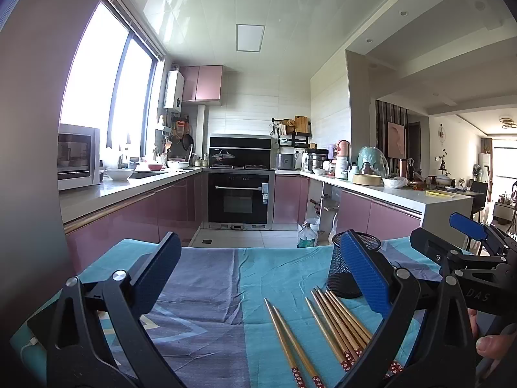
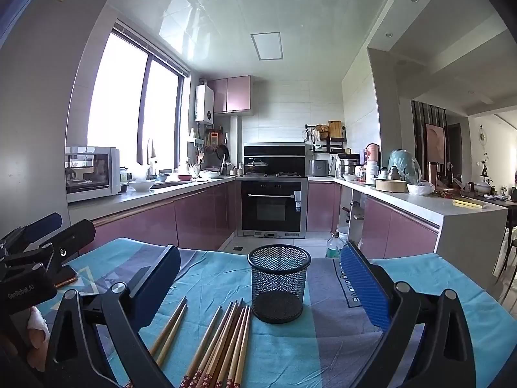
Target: Organize utensils
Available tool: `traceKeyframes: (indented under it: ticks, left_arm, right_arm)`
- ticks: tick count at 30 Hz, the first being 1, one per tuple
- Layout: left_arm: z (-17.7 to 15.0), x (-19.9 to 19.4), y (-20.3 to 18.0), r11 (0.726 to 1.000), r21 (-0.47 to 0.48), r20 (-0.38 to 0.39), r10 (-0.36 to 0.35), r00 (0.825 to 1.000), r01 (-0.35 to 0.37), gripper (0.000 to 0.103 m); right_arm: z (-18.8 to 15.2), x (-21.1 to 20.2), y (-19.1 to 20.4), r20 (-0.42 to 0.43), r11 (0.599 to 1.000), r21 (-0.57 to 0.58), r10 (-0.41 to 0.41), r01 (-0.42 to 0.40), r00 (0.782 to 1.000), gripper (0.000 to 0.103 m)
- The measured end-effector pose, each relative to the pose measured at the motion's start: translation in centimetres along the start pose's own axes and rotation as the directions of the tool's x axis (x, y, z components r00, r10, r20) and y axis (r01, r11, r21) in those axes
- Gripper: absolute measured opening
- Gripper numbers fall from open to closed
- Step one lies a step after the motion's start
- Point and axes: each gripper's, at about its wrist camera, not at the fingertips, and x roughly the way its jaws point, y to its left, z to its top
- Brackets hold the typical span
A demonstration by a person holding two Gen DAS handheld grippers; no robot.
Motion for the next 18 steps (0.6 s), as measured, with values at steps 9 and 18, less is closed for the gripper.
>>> traceKeyframes:
  ticks: [9,18]
  left_arm:
    - [0.05,0.07,0.31,1.000,-0.007,0.004,-0.002,1.000,0.002,0.097]
    - [0.03,-0.23,0.29,1.000,-0.009,0.008,-0.004,1.000,0.004,0.097]
  right_arm:
    - [-0.06,-0.17,0.19,0.012,1.000,0.002,-0.008,0.008,1.000,0.096]
    - [0.02,-0.47,0.02,0.019,1.000,0.004,-0.009,0.009,1.000,0.096]
